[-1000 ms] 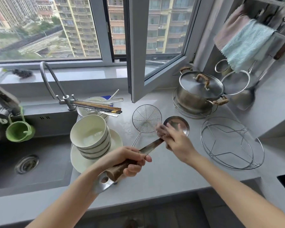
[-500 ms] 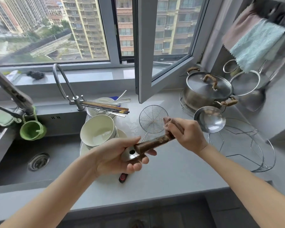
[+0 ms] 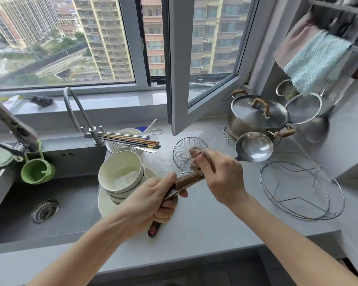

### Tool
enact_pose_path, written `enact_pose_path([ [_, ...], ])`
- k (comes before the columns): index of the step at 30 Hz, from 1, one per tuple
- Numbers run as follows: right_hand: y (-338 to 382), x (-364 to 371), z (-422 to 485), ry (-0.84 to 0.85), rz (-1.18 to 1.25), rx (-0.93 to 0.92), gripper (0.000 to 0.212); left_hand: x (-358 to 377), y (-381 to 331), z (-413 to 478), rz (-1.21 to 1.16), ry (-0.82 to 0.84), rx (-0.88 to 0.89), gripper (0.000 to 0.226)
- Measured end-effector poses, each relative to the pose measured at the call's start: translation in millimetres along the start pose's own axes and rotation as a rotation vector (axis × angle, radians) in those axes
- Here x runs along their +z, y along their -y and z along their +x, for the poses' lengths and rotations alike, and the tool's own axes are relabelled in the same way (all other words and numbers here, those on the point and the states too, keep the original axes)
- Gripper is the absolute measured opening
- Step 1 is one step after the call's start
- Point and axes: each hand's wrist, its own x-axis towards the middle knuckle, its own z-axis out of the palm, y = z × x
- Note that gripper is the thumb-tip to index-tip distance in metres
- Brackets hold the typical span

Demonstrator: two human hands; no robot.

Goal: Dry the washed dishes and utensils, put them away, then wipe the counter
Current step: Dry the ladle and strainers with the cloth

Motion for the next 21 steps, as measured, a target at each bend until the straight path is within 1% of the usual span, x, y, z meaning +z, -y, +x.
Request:
enact_pose_path([
  [2, 14.8, -3.7, -3.4, -0.054, 0.001, -0.046, 0.042, 6.2, 1.6, 3.5, 0.029, -0.049, 0.052, 0.047],
  [4, 31.0, -1.9, -14.9, -0.074, 0.027, -0.142, 0.037, 13.8, 3.9, 8.5, 0.049, -0.12, 0.079, 0.047],
  [7, 32.6, 6.2, -29.1, -0.079, 0.051, -0.219, 0.043, 25.1, 10.2, 16.2, 0.015, -0.171, 0.084, 0.052],
  [9, 11.5, 11.7, -26.9, -0.062, -0.003, -0.198, 0.052, 29.3, 13.4, 17.5, 0.015, -0.178, 0.096, 0.051],
  [10, -4.6, 13.1, -22.7, -0.042, -0.042, -0.134, 0.058, 29.5, 14.1, 17.1, 0.027, -0.18, 0.099, 0.048],
  [11, -20.4, 12.2, -17.5, -0.014, -0.048, -0.021, 0.065, 28.9, 14.4, 16.4, 0.039, -0.18, 0.099, 0.047],
  [12, -31.4, 8.3, -14.0, 0.017, 0.002, 0.135, 0.071, 27.1, 14.5, 15.5, 0.049, -0.179, 0.098, 0.047],
  [13, -35.3, 0.5, -11.3, -0.012, 0.11, 0.312, 0.07, 24.1, 15.3, 15.3, 0.057, -0.174, 0.104, 0.047],
  [14, -36.8, -7.8, -8.9, -0.094, 0.236, 0.492, 0.06, 21.1, 16.0, 15.7, 0.069, -0.172, 0.118, 0.048],
  [15, -37.1, -14.1, -7.3, -0.196, 0.375, 0.656, 0.045, 19.6, 16.5, 16.5, 0.083, -0.175, 0.142, 0.049],
  [16, -36.3, -18.5, -7.0, -0.265, 0.548, 0.828, 0.035, 20.1, 17.0, 17.7, 0.104, -0.184, 0.17, 0.049],
  [17, -35.1, -20.1, -6.4, -0.301, 0.749, 0.975, 0.034, 22.0, 18.2, 20.3, 0.129, -0.197, 0.2, 0.048],
  [19, -28.7, -18.5, -3.1, -0.271, 1.181, 1.168, 0.037, 27.2, 21.9, 28.8, 0.192, -0.229, 0.262, 0.047],
  [20, -21.4, -17.2, 2.0, -0.226, 1.357, 1.227, 0.038, 28.9, 24.8, 34.6, 0.253, -0.25, 0.297, 0.046],
  [21, -16.4, -14.4, 6.7, -0.155, 1.461, 1.25, 0.04, 29.9, 28.9, 40.8, 0.337, -0.271, 0.331, 0.047],
])
